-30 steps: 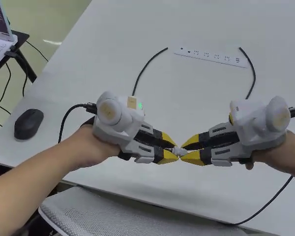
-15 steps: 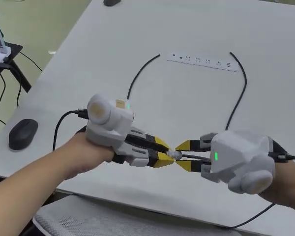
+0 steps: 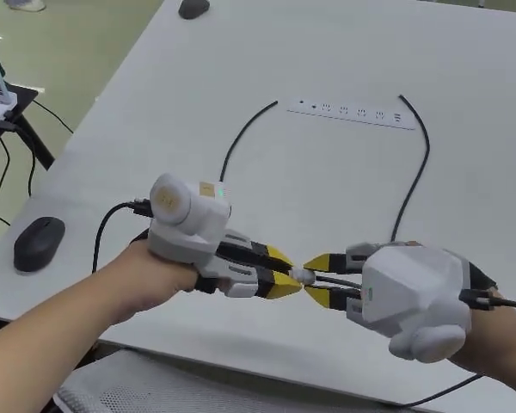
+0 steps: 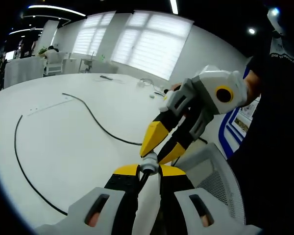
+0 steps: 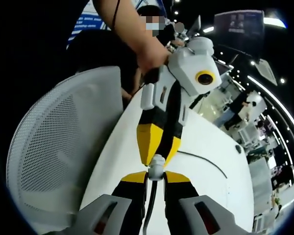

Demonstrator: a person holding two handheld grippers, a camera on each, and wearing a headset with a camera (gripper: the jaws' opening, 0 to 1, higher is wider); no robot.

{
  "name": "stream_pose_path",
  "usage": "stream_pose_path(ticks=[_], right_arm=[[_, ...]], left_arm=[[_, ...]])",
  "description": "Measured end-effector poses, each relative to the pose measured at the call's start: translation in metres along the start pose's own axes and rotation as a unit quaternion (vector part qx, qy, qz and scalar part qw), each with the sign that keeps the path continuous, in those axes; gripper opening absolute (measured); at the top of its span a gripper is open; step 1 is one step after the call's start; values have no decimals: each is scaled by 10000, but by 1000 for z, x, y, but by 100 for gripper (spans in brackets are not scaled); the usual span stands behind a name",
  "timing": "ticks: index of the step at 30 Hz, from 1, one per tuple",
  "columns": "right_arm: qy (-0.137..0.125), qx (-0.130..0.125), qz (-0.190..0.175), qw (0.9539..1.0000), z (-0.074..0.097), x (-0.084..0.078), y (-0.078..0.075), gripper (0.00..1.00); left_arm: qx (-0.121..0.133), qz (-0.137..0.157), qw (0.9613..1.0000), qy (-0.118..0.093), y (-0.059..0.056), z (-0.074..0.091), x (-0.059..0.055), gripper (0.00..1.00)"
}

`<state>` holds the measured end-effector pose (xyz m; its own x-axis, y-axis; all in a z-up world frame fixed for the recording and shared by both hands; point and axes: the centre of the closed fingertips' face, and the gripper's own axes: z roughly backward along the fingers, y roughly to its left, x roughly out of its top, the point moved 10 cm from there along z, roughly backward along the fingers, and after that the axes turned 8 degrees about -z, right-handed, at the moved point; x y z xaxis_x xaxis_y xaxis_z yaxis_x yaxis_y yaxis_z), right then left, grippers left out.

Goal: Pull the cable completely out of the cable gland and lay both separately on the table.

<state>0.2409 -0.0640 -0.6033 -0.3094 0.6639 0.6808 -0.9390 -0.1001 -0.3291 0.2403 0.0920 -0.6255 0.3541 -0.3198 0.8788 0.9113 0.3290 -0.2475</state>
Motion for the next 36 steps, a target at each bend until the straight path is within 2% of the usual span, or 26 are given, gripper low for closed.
stream_pose_path(ticks=[6,8,10,12,13,14,15,16,17,18,19,20,21,22,23,24,25,26,27,28,29,30,31,33,35,36], right_arm=[[-216,383,-797,9959,3,-6,-7,15],[-385,663,-1382,9874,6,-9,-9,17],[-563,706,-1955,9765,10,-13,-17,19],[-704,944,-2380,9641,12,-16,-21,23],[-776,1082,-2713,9532,13,-19,-26,22],[-708,1349,-3119,9378,13,-22,-28,21],[-577,1332,-3197,9363,13,-26,-32,20],[-652,1345,-3143,9375,11,-29,-37,18],[-670,1545,-3376,9261,10,-29,-37,18],[-629,1918,-3786,9033,9,-32,-37,19],[-649,2007,-3848,8985,8,-32,-37,19],[-610,2237,-4008,8864,6,-35,-38,17],[-422,2277,-3991,8872,6,-39,-39,15],[-523,2148,-3859,8957,4,-41,-45,12],[-612,2218,-3967,8886,3,-40,-46,12],[-720,2432,-4256,8686,3,-38,-46,15],[-799,2744,-4592,8411,3,-36,-45,18],[-856,2793,-4565,8404,3,-35,-45,18],[-955,2800,-4463,8446,1,-35,-47,15],[-985,2897,-4534,8372,0,-34,-46,13],[-1029,2992,-4726,8226,-1,-33,-46,13],[-1046,3055,-4827,8141,-2,-34,-45,13],[-988,3082,-4860,8118,-3,-35,-45,13],[-980,3114,-4780,8154,-5,-37,-43,11],[-935,3194,-4822,8104,-6,-37,-41,11],[-913,3195,-4815,8110,-6,-37,-40,10]], left_arm=[[55,-57,9999,-78,2,4,3,15],[77,-103,9999,-97,2,5,3,15],[81,-158,9998,-93,2,5,3,15],[88,-192,9997,-74,2,6,3,15],[91,-268,9996,-63,2,6,3,15],[91,-319,9994,-67,1,6,3,15],[94,-354,9993,-71,0,6,4,15],[95,-366,9993,-66,-1,6,5,15],[107,-488,9987,-38,-2,7,6,15],[115,-564,9983,-4,-2,6,7,15],[113,-636,9979,69,-2,6,7,15],[104,-670,9976,110,-2,5,7,15],[86,-714,9973,149,-2,4,7,15],[78,-701,9974,142,-1,4,7,15],[64,-717,9973,120,-1,4,7,15],[66,-738,9972,84,-1,3,8,15],[72,-751,9971,59,-1,3,9,15],[62,-775,9970,55,-1,2,9,15],[54,-793,9968,70,-1,2,9,15],[49,-841,9964,72,-1,1,9,15],[36,-877,9961,69,-2,1,9,15],[16,-920,9957,65,-3,1,9,15],[6,-956,9954,66,-3,1,9,15],[-8,-988,9951,62,-3,2,9,15],[-13,-1019,9948,48,-3,2,9,15],[-26,-1042,9945,43,-3,2,10,15]])
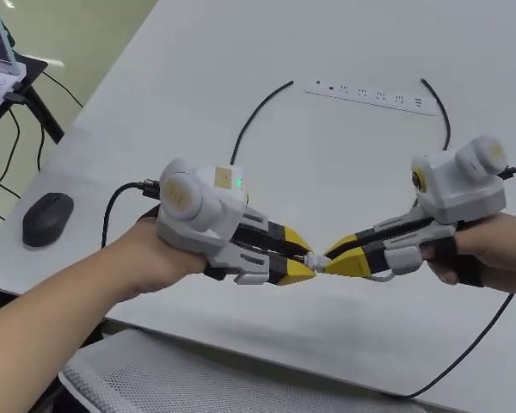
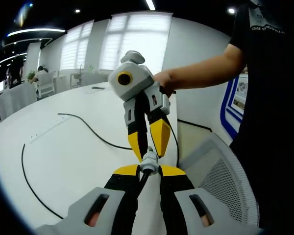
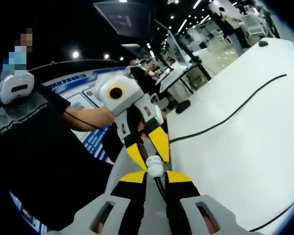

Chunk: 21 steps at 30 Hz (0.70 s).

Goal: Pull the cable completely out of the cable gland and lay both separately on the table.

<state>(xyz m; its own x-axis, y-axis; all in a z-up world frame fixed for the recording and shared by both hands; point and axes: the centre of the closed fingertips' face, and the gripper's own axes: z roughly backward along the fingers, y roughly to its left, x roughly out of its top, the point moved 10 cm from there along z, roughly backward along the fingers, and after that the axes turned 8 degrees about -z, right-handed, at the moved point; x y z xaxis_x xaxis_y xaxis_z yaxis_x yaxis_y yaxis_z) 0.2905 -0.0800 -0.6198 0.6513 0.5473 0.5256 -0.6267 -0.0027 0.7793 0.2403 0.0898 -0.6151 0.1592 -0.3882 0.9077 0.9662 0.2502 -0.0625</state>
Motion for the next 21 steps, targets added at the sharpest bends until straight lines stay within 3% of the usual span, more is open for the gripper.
stream_pose_path(ticks=[9,12,14,19,20,21], right_arm=[[3,-10,192,9998,-2,-3,4,9],[44,-141,500,9986,-3,-3,6,8],[58,-365,978,9945,-4,-2,10,8],[339,-920,2012,9746,-8,-3,22,7],[400,-1093,2352,9649,-8,-3,25,7],[446,-1194,2503,9597,-9,-3,26,7]], left_arm=[[-53,-37,9999,104,0,0,-1,15],[-63,42,9999,110,0,0,-2,15],[-66,86,9999,122,1,1,-3,15],[-129,218,9996,131,-1,0,-4,15],[-118,283,9995,116,-1,0,-4,15],[-114,312,9994,93,-1,0,-5,15]])
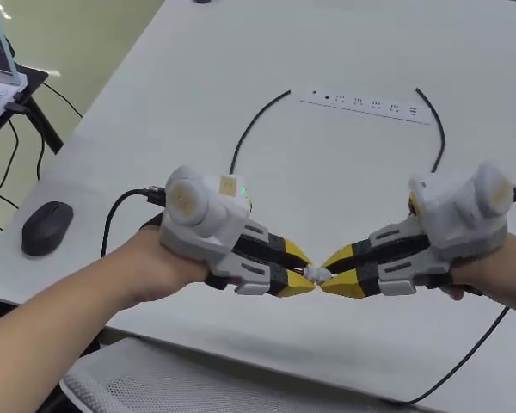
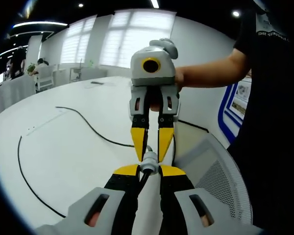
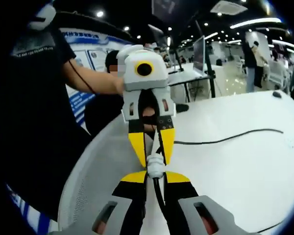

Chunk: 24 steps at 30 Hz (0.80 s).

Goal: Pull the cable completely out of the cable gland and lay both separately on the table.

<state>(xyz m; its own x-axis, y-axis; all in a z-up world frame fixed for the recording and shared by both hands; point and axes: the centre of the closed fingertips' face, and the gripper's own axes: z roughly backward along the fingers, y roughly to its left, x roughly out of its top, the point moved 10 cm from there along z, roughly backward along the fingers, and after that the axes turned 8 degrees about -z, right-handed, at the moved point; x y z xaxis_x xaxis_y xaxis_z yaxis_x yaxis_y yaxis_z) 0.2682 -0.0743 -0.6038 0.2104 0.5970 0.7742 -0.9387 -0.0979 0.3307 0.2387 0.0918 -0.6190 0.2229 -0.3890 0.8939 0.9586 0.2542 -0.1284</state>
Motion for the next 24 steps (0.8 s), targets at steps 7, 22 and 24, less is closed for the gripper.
stream_pose_path(ticks=[7,22,24], right_arm=[[339,-890,1289,9871,-3,5,17,7],[663,-1927,2319,9512,-13,1,34,8],[683,-1920,2308,9514,-14,0,33,8]], left_arm=[[-8,350,9993,-130,-1,0,0,15],[-15,673,9975,-199,-3,1,-3,15],[1,618,9979,-181,-5,0,-3,15]])
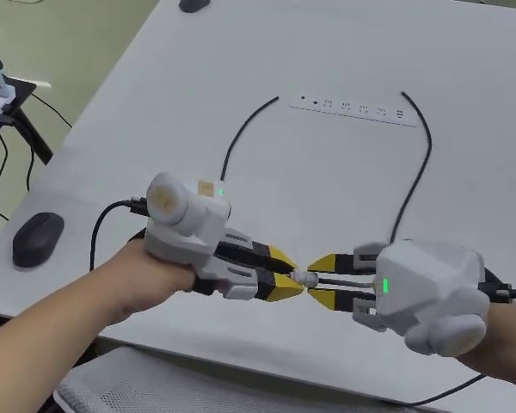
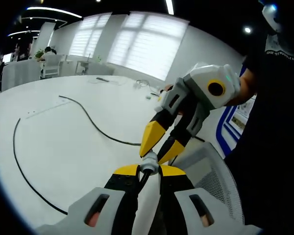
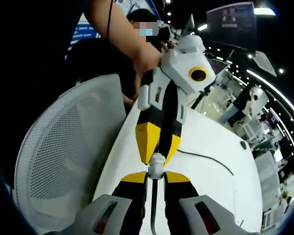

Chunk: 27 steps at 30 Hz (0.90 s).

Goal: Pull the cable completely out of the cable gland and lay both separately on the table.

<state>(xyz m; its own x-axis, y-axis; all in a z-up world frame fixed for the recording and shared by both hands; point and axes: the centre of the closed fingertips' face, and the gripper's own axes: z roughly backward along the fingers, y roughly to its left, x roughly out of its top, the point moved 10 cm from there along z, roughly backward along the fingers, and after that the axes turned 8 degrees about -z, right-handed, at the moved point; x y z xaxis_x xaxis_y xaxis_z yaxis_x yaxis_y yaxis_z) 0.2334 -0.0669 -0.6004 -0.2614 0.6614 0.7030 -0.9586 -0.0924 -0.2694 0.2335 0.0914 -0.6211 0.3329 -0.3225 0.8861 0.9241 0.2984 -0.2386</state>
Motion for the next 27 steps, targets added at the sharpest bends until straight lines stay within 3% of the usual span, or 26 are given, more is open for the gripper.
stream_pose_path(ticks=[6,10,13,14,18,20,22,25,27], right_arm=[[-64,55,-445,9990,2,0,-3,8],[-86,15,-543,9985,2,0,-5,9],[-77,-50,-800,9968,2,-1,-6,14],[-132,-114,-987,9950,4,-1,-7,16],[-296,-284,-1603,9862,9,-3,-14,21],[-463,-400,-1978,9783,12,-5,-18,20],[-428,-555,-2216,9726,16,-9,-21,19],[-243,-930,-2237,9699,20,-13,-23,16],[-8,-1052,-2129,9714,19,-15,-22,13]], left_arm=[[16,-261,9996,-42,-2,1,1,15],[47,-463,9988,-121,-2,3,4,15],[122,-684,9974,-184,-1,4,8,15],[162,-816,9963,-209,0,4,9,15],[208,-894,9955,-218,3,5,10,15],[298,-944,9948,-236,6,6,11,15],[371,-975,9942,-257,10,7,13,15],[420,-1024,9935,-256,14,8,15,15],[428,-1047,9933,-233,16,9,17,15]])
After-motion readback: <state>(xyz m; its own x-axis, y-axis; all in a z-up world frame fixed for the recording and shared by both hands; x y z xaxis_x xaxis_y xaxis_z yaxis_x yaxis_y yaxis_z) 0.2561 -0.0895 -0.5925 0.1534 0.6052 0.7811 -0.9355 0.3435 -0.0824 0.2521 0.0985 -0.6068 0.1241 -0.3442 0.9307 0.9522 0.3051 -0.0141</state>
